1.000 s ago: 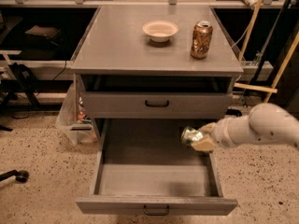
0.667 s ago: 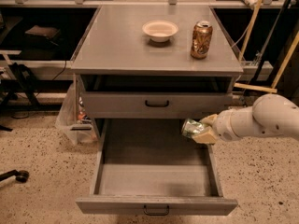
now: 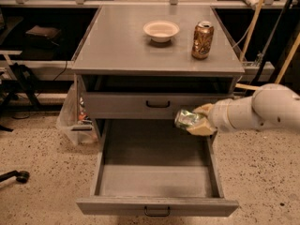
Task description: Pick green can from middle drawer and place on counter
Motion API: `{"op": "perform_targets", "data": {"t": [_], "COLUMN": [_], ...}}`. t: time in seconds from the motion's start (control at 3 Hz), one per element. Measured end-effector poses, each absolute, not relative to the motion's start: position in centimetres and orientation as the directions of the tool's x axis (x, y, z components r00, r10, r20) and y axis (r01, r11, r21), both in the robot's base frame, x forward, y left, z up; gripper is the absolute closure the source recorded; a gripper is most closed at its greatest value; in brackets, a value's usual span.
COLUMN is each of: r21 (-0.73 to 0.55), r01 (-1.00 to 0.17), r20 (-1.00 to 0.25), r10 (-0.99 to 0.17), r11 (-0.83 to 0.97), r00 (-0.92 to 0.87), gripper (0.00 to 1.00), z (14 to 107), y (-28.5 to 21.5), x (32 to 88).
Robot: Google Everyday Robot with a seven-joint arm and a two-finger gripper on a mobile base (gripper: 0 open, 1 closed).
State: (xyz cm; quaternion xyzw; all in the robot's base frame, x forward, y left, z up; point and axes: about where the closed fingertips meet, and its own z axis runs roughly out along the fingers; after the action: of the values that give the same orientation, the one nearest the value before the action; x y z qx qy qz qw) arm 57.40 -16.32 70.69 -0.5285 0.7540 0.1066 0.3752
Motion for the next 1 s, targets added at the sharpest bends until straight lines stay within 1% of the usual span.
{"op": "perform_targets", "data": {"t": [0.33, 0.67, 1.0], "r21": [-0.417, -0.558, -0.576], "r01": [-0.863, -0.816, -0.811], "r20": [-0.663, -0.557, -0.462], "r10": [-0.745, -0.797, -0.859], "r11": [0.285, 0.151, 0.101], "r00": [0.075, 0.233, 0.221], "gripper": [1.00, 1.00, 1.00], "z": [83.7, 96.2, 101.5], "y": [-12.1, -8.8, -8.3], "x": [57.2, 56.9, 59.1]}}
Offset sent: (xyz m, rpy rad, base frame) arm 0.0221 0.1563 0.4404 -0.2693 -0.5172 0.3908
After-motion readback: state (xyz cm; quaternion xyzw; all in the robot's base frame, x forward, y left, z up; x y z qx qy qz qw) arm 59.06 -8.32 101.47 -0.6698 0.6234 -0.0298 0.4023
